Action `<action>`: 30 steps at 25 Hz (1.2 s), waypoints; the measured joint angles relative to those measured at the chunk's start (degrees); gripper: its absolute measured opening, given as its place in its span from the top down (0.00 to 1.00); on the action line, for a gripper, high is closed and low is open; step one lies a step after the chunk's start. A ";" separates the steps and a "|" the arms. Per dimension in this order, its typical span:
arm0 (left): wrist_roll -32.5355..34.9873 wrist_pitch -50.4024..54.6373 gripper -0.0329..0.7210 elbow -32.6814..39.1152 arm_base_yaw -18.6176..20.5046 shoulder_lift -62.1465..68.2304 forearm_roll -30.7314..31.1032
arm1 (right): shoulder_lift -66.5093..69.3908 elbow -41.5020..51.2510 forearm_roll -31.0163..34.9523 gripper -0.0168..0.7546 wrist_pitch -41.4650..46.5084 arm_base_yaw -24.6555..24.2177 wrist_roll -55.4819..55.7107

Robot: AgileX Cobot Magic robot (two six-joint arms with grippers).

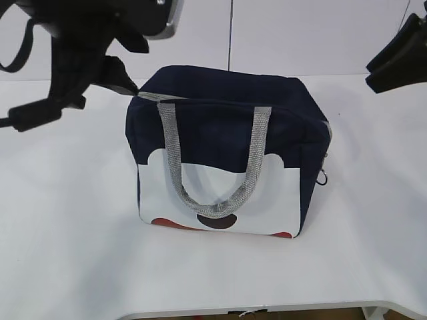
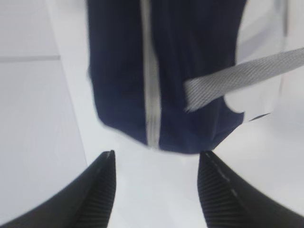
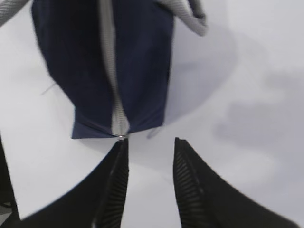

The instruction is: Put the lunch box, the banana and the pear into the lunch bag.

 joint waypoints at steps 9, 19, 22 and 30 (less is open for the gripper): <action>-18.53 1.50 0.43 0.00 7.24 -6.43 4.05 | -3.75 -2.73 -6.54 0.61 0.49 0.00 11.25; -32.44 1.96 0.43 0.00 10.96 -16.25 4.15 | -10.44 -2.80 -12.58 0.61 1.35 0.00 21.62; -36.24 2.43 0.43 0.00 10.96 -18.81 4.15 | -13.26 -2.80 -12.71 0.61 1.56 0.00 23.47; -40.92 5.79 0.40 0.00 10.96 -25.96 3.64 | -21.94 -2.80 -12.80 0.61 1.87 0.00 24.11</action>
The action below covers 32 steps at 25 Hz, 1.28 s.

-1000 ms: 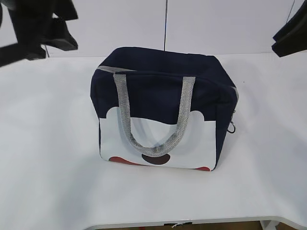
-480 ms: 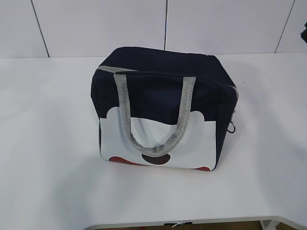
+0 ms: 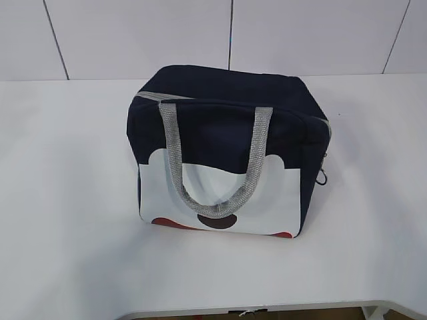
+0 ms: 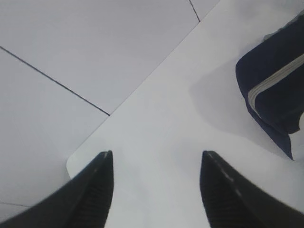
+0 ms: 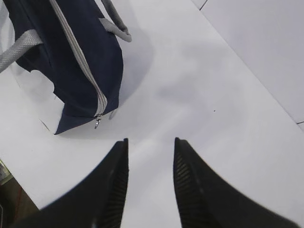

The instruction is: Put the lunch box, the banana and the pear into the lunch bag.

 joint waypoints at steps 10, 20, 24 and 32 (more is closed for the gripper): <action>-6.78 7.87 0.35 3.64 0.00 -13.10 -3.17 | -7.15 -0.05 -5.80 0.61 0.61 5.93 5.56; -9.13 13.14 0.35 15.78 0.00 -36.22 -13.60 | -7.68 -0.05 -8.81 0.61 0.87 10.49 12.18; -9.22 13.42 0.35 22.20 0.00 -43.07 -18.01 | -7.68 -0.05 -8.91 0.61 0.87 10.49 12.44; -9.22 12.92 0.35 39.92 0.00 -54.54 -24.41 | -7.68 -0.05 -8.91 0.61 0.87 10.49 13.51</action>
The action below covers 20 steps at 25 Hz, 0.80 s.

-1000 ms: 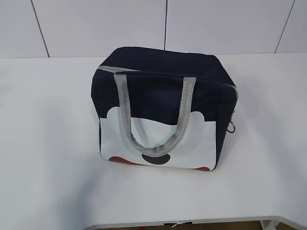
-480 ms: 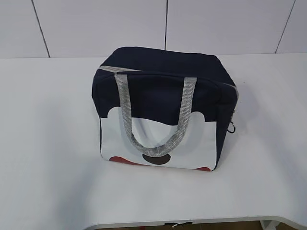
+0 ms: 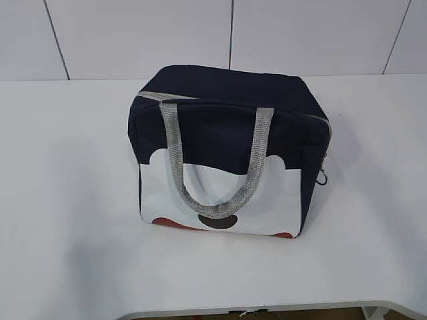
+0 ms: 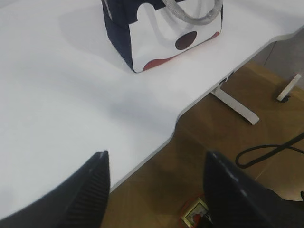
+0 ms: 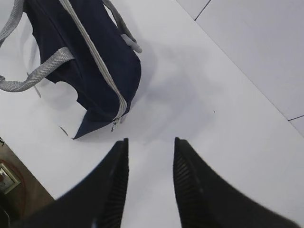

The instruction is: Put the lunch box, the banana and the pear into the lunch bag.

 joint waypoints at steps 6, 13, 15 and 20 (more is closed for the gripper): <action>0.00 -5.92 0.35 8.83 0.00 -2.25 -1.09 | 0.00 0.00 0.00 0.61 0.03 0.00 0.14; -0.12 -6.56 0.35 10.26 0.00 -2.25 -1.06 | 0.00 0.00 0.00 0.61 0.03 0.00 0.14; -0.12 -6.60 0.35 10.26 0.00 -2.25 -0.70 | 0.00 0.00 0.00 0.61 0.03 0.00 0.14; -0.12 -7.25 0.35 13.27 0.00 -2.25 -0.61 | 0.00 0.00 0.00 0.61 0.14 0.00 0.28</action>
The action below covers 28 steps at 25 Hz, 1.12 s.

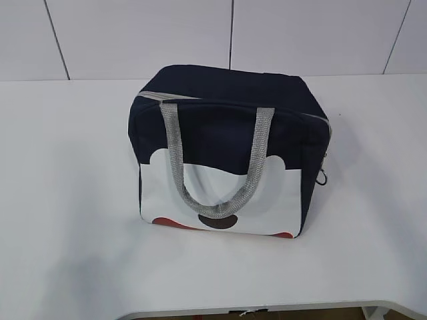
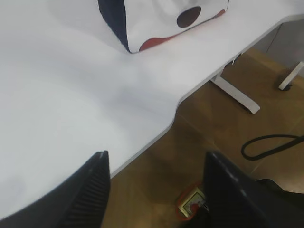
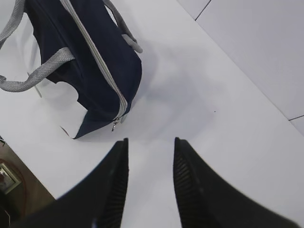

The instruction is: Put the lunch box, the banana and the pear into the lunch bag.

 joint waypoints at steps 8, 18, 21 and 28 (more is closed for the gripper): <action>0.00 -1.21 0.36 0.97 0.00 -2.45 1.11 | 0.00 0.00 0.00 0.61 0.00 0.04 -0.01; 0.00 -1.21 0.46 0.97 0.00 -5.09 1.10 | 0.00 0.00 0.93 0.61 0.00 0.04 0.15; 0.00 -1.32 0.47 1.10 0.00 -5.13 1.10 | -0.13 -0.09 1.61 0.61 0.00 0.13 0.15; 0.00 -1.32 0.48 1.10 0.00 -5.13 0.56 | -0.13 -0.09 2.03 0.61 0.00 0.13 0.15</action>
